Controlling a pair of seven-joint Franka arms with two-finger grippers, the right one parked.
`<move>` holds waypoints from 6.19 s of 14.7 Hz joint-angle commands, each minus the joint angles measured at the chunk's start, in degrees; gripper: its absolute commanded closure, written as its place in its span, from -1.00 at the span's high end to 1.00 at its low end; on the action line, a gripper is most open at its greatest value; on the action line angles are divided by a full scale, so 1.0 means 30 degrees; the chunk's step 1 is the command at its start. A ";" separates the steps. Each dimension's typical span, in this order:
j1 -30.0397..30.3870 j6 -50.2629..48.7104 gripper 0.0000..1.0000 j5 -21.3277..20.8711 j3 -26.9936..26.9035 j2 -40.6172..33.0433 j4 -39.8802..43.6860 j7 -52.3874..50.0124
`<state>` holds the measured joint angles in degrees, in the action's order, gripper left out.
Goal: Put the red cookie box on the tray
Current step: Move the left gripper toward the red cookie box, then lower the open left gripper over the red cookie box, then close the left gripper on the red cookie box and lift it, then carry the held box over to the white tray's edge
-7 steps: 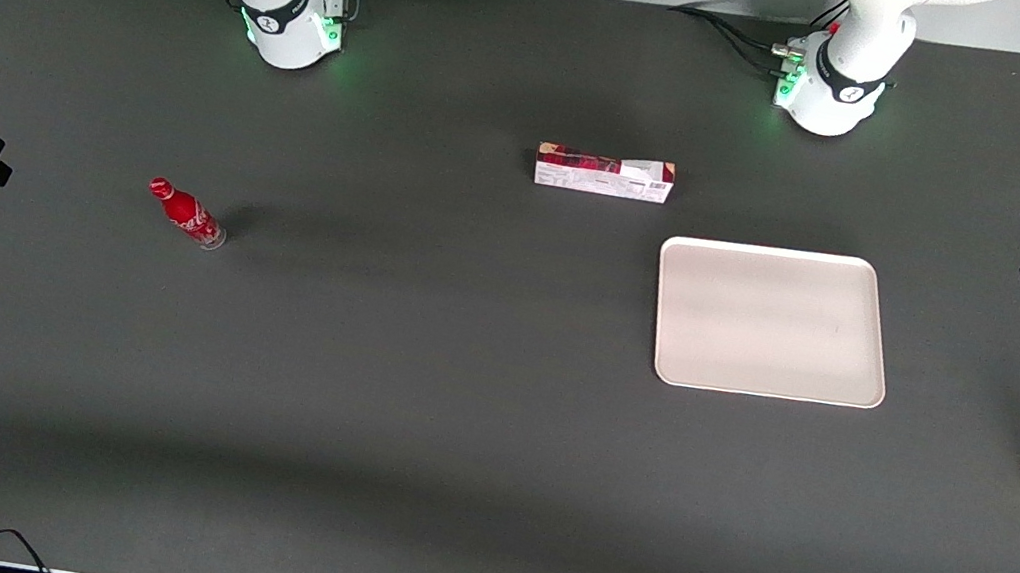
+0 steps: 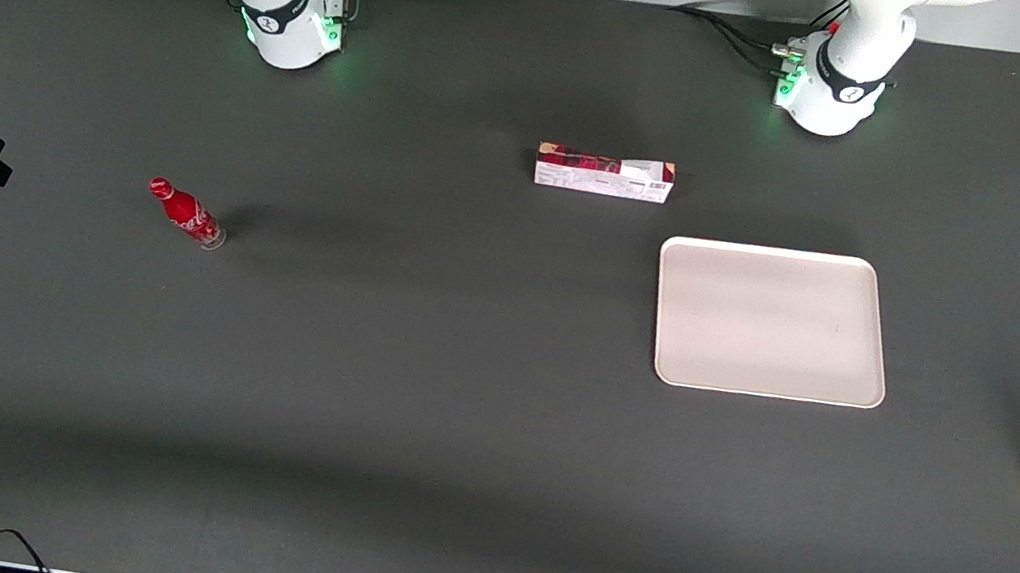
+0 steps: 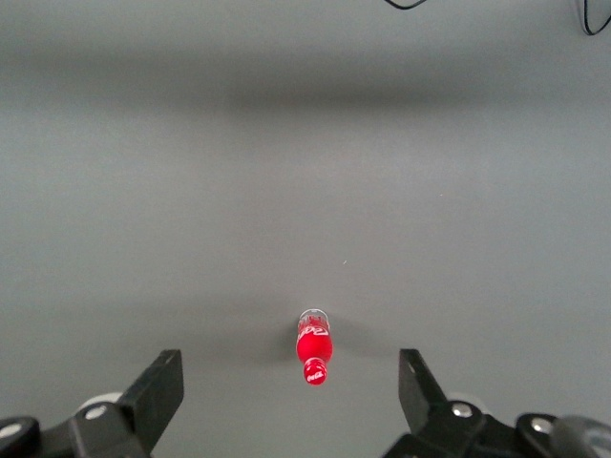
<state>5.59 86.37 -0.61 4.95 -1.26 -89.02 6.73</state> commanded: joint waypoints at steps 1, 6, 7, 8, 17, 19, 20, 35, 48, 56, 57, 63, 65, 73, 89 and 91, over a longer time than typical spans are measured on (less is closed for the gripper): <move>-0.2063 -0.1480 1.00 -0.0031 0.0982 0.0480 -0.0091 0.1182; -0.2040 -0.1050 1.00 -0.0265 0.7919 0.0538 -0.2520 0.2704; -0.2040 -0.0349 1.00 -0.0265 0.9177 0.0568 -0.3134 0.3665; -0.1924 0.0238 1.00 -0.0207 1.0263 0.0510 -0.3749 0.4341; -0.1396 0.8348 1.00 0.2400 1.7475 -0.2388 -1.1188 0.4495; -0.1425 1.1304 1.00 0.2430 1.7977 -0.2742 -1.3384 0.4524; -0.1454 1.2479 1.00 0.2459 1.8443 -0.2714 -1.4003 0.4524; -0.1513 2.0341 1.00 -0.0059 1.9209 0.0887 -1.8169 0.4173; -0.3005 2.1599 1.00 -0.6886 1.6048 0.5340 -1.7583 0.0598; -0.4177 2.1601 0.99 -0.9902 1.4761 0.6426 -1.7291 -0.2449; -0.4295 2.1602 0.94 -1.0078 1.4582 0.6630 -1.7174 -0.2449; -0.4706 2.1573 -1.00 -1.0637 1.3878 0.7043 -1.6822 -0.2507; -0.4677 2.1572 -1.00 -1.0549 1.3848 0.7043 -1.6821 -0.2595; -0.4384 1.8450 -1.00 -0.6609 1.3848 0.3738 -1.5305 -0.4646; -0.1192 0.8536 -1.00 -0.0443 0.2580 0.0627 -0.6567 -0.3535; -0.1191 0.8680 -1.00 -0.0441 0.0732 0.0656 -0.7237 -0.1902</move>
<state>2.26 112.89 -3.53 13.74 2.24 -108.22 -3.86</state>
